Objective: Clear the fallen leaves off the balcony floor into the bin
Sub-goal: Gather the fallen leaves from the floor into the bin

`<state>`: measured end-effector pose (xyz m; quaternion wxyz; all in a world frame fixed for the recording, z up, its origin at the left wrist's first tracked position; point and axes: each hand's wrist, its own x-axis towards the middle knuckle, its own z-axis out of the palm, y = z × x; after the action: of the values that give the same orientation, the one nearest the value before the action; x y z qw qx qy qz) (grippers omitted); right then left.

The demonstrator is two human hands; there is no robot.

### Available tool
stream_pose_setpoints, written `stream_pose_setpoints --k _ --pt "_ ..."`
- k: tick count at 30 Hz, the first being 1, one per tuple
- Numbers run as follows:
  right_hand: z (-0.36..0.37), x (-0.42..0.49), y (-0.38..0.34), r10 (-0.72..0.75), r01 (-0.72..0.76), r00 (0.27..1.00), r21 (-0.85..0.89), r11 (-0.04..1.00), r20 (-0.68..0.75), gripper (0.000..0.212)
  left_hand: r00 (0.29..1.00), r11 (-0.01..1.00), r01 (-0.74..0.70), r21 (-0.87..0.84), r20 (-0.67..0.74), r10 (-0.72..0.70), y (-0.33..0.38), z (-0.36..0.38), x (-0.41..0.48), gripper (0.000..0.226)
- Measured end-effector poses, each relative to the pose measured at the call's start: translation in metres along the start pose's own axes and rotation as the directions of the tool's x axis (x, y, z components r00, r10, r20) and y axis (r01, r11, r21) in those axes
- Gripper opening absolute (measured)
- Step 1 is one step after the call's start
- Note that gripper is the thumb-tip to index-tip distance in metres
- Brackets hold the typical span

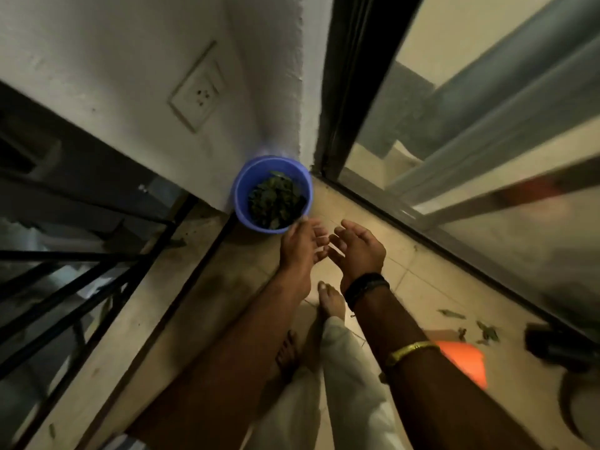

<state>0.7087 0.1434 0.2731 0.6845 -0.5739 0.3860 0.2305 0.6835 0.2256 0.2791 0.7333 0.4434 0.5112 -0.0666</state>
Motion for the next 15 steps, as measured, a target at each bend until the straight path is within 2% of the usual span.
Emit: stream_pose_setpoints --k 5,10,15 --pt "-0.087 -0.028 0.023 -0.016 0.040 0.986 0.142 0.989 -0.163 0.015 0.979 0.975 -0.023 0.219 0.204 -0.022 -0.062 0.020 -0.043 0.031" --pt "-0.183 -0.027 0.047 0.013 0.057 0.948 0.212 0.976 -0.317 0.016 0.946 0.950 0.068 0.304 0.283 -0.158 -0.140 0.059 -0.067 0.039" --pt "-0.276 -0.024 0.064 0.056 0.063 0.904 0.261 0.963 -0.425 0.014 0.906 0.899 0.091 0.428 0.340 -0.253 -0.207 0.102 -0.092 0.044"
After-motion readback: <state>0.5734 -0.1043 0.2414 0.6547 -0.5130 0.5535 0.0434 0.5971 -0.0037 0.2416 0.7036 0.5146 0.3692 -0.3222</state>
